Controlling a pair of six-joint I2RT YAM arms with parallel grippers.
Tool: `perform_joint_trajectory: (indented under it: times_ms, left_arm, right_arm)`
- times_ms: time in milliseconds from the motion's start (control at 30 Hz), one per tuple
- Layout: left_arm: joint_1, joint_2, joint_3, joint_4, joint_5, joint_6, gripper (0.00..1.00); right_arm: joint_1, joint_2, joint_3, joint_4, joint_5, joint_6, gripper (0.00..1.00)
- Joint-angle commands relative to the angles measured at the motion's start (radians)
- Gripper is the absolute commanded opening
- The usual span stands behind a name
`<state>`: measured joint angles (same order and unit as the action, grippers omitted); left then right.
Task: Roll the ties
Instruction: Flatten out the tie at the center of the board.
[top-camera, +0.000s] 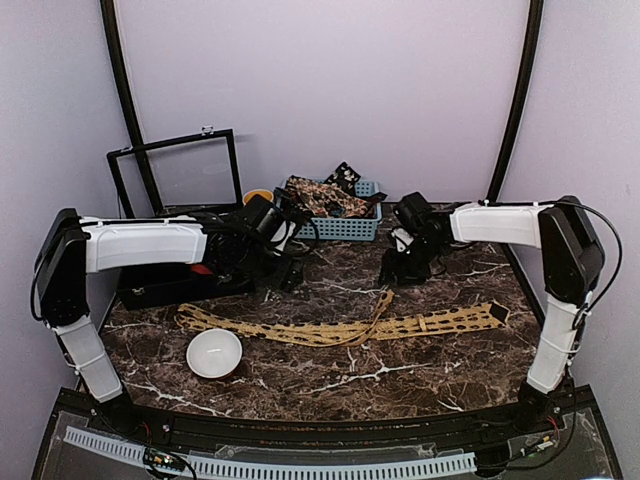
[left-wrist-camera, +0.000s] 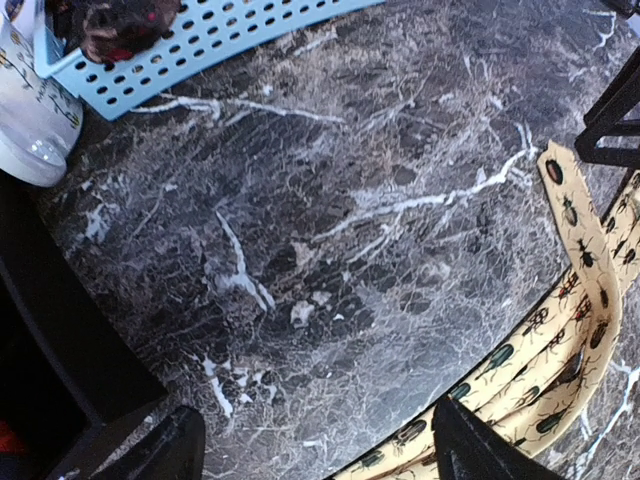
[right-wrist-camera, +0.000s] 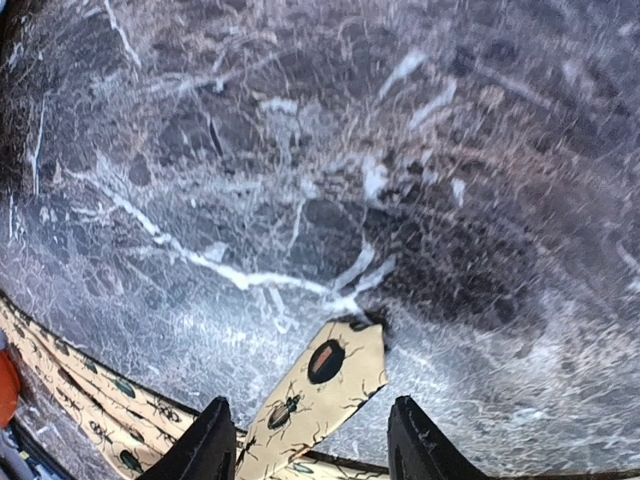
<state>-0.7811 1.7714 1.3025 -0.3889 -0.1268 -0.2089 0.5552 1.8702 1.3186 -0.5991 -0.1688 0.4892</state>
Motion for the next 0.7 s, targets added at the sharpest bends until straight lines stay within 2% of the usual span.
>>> perform_joint_trajectory:
  times_ms: [0, 167, 433, 533, 667]
  left_arm:
    - [-0.001, -0.084, -0.047, 0.107, -0.041, 0.010, 0.82]
    - [-0.003, -0.145, -0.114, 0.215, -0.056, -0.001, 0.94]
    - [-0.003, -0.279, -0.271, 0.471, -0.095, 0.036, 0.99]
    - [-0.003, -0.286, -0.274, 0.502, -0.099, 0.050, 0.99]
    - [-0.003, -0.267, -0.271, 0.542, -0.105, 0.055, 0.99]
  right_arm:
    - [0.038, 0.041, 0.075, -0.048, 0.104, -0.057, 0.50]
    - [0.073, 0.110, 0.096, -0.064, 0.136, -0.074, 0.49]
    - [0.108, 0.143, 0.100, -0.089, 0.188, -0.090, 0.40]
    - [0.119, 0.156, 0.093, -0.099, 0.223, -0.099, 0.30]
    - [0.120, 0.153, 0.087, -0.102, 0.236, -0.093, 0.06]
